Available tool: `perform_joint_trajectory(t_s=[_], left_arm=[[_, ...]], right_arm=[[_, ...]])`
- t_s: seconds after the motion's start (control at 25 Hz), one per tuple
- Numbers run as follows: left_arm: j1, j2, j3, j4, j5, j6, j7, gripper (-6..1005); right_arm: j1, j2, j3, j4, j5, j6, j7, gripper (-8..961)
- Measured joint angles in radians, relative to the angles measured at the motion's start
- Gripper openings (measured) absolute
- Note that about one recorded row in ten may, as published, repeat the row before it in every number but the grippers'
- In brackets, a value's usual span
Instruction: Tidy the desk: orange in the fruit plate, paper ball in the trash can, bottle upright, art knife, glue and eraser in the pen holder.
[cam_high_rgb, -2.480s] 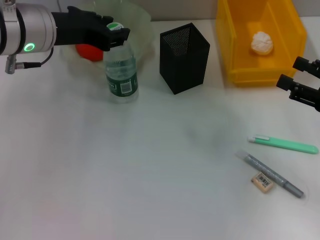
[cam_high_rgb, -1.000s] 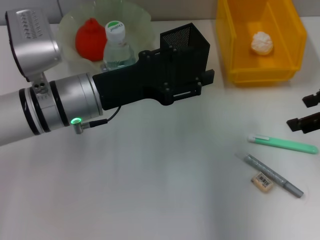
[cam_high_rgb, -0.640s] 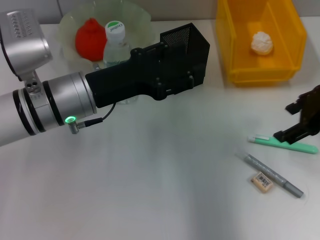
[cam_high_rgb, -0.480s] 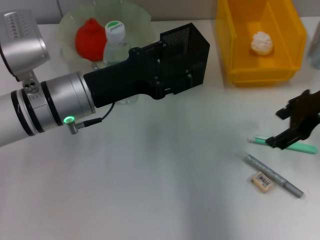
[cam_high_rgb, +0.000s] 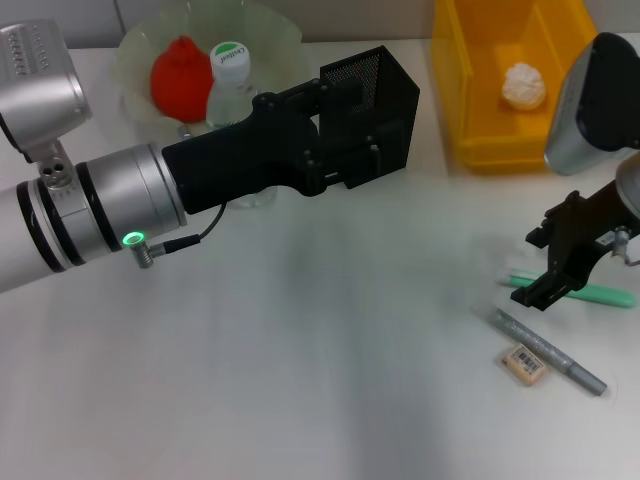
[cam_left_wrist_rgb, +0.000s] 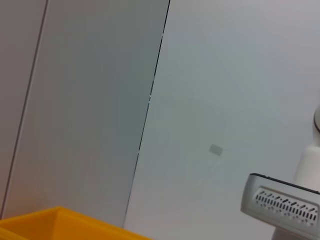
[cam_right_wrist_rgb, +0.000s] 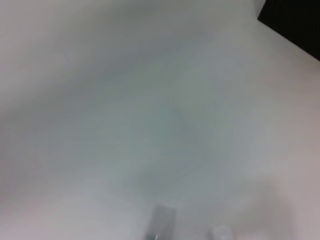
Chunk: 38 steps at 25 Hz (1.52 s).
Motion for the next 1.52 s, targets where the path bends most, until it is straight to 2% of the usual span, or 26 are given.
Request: perform_joint_trajectory(t_s=[0.28, 0.64, 0.88, 1.2, 1.52], left_arm=[[-0.004, 0.001, -0.002, 0.0, 0.0, 0.0, -0.001, 724], [-0.001, 0.001, -0.007, -0.005, 0.0, 0.0, -0.003, 723], [0.0, 0.001, -0.012, -0.012, 0.0, 0.002, -0.008, 723], [0.0, 0.003, -0.014, -0.012, 0.0, 0.008, -0.008, 723], [0.0, 0.003, -0.017, -0.014, 0.0, 0.008, -0.004, 723]], right_arm=[[0.075, 0.0, 0.002, 0.125, -0.004, 0.028, 0.0, 817], [0.085, 0.0, 0.0, 0.149, -0.027, 0.062, 0.019, 814], [0.086, 0.002, -0.001, 0.16, -0.023, 0.07, 0.019, 653], [0.086, 0.003, -0.001, 0.165, -0.025, 0.072, 0.028, 376], [0.081, 0.004, 0.0, 0.163, -0.02, 0.071, 0.028, 290]])
